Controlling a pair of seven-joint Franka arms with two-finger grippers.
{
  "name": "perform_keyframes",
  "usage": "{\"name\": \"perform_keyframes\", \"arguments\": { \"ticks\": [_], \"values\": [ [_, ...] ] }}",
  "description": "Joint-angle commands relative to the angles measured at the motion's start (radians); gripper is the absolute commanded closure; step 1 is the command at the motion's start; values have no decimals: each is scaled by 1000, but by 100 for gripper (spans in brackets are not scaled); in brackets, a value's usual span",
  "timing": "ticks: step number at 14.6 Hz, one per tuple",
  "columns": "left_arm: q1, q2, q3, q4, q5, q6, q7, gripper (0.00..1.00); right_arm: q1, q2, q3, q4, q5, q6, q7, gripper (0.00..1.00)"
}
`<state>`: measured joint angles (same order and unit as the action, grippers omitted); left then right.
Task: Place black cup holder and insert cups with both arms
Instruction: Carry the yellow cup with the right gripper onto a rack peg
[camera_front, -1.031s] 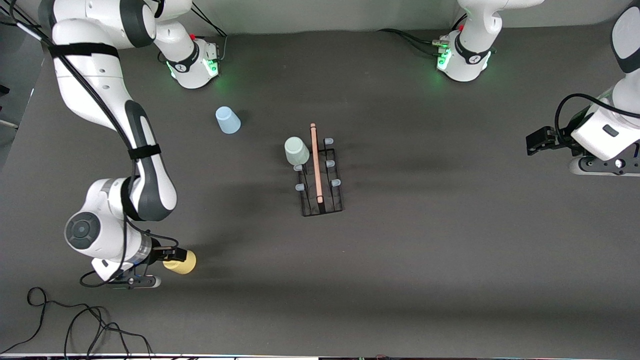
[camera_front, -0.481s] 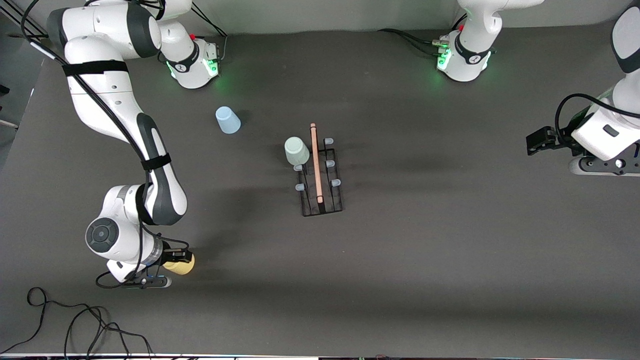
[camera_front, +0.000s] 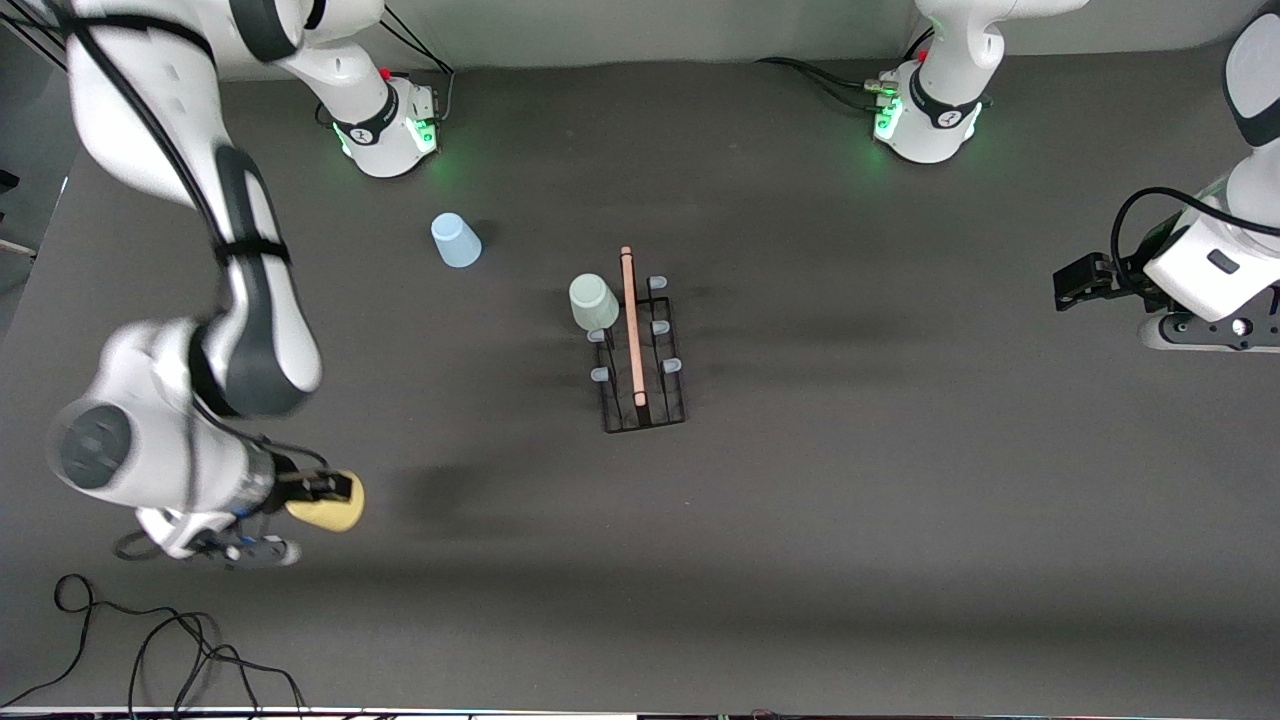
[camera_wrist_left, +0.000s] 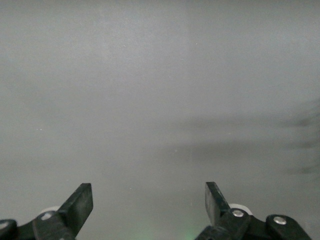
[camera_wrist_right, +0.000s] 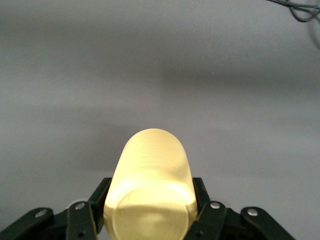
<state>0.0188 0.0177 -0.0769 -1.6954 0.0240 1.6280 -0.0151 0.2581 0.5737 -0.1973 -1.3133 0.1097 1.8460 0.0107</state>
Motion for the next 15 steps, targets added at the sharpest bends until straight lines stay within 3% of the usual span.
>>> {"name": "perform_keyframes", "arguments": {
  "ticks": [1, 4, 8, 12, 15],
  "values": [
    [0, -4, 2, 2, 11, -10, 14, 0, 46, -144, -8, -34, -25, -143, 65, 91],
    [0, -4, 2, 2, 11, -10, 14, 0, 139, -204, -2, -29, -19, -260, 323, 92],
    [0, -4, 2, 2, 11, -10, 14, 0, 352, -195, -1, -1, -13, -263, 833, 94],
    [0, -4, 2, 2, 11, -10, 14, 0, 492, -121, -1, 20, -12, -179, 1197, 94],
    [0, -4, 2, 2, 11, -10, 14, 0, 550, -63, -1, 13, -12, -70, 1314, 95]
  ]
}}
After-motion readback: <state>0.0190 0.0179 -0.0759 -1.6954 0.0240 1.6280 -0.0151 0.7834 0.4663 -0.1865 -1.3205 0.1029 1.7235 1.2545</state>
